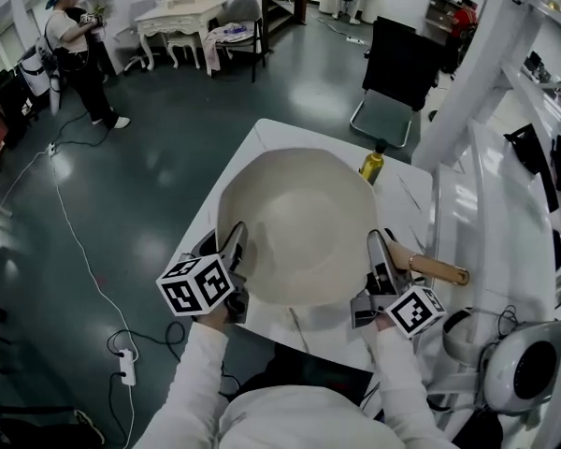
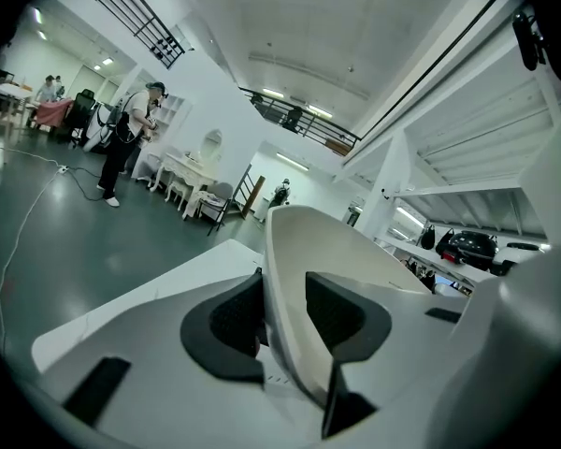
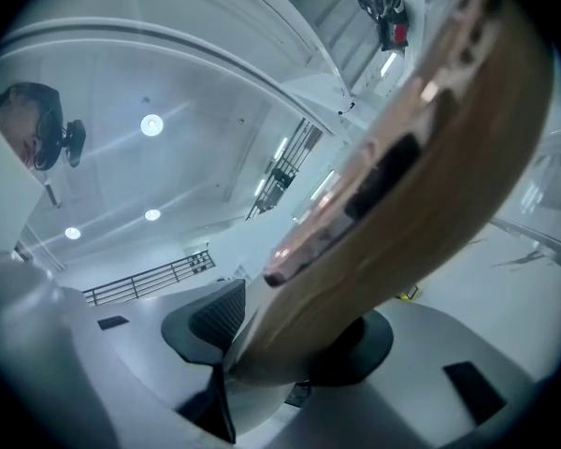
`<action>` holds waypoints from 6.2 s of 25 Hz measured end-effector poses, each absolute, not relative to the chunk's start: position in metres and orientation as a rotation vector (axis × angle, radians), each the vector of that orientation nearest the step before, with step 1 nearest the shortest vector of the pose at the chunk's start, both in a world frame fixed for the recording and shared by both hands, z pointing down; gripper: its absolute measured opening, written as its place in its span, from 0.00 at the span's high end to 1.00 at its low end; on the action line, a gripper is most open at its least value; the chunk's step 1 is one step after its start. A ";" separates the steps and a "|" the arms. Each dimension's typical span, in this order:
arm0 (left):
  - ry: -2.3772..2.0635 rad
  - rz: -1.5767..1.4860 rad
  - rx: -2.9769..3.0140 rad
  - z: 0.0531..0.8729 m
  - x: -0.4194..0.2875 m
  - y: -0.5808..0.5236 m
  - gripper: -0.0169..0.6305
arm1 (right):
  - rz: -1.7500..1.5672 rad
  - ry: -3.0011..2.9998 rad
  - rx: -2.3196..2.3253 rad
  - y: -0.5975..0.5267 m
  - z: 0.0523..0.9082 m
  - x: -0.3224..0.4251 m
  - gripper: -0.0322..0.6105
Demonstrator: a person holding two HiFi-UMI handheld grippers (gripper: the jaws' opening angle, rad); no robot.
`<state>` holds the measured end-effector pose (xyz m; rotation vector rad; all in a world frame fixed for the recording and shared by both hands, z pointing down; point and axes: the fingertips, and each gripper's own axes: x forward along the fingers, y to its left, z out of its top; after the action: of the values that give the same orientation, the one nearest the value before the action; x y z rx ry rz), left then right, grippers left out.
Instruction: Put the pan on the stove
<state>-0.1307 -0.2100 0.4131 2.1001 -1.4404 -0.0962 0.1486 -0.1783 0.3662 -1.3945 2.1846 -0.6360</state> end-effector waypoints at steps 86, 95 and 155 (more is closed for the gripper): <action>-1.424 -0.077 2.018 0.464 -0.106 -0.358 0.69 | -0.933 2.045 -1.298 -0.308 0.441 0.198 0.58; -1.462 -0.109 2.041 0.450 -0.111 -0.346 0.68 | -0.975 2.044 -1.340 -0.284 0.450 0.199 0.58; -1.598 -0.092 2.224 0.393 -0.119 -0.260 0.86 | -0.565 2.377 -1.588 -0.215 0.392 0.172 0.81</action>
<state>-0.1185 -0.2597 0.3928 2.2242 -1.5980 -0.0922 0.1718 -0.2149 0.3916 -1.5881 2.3772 -0.5648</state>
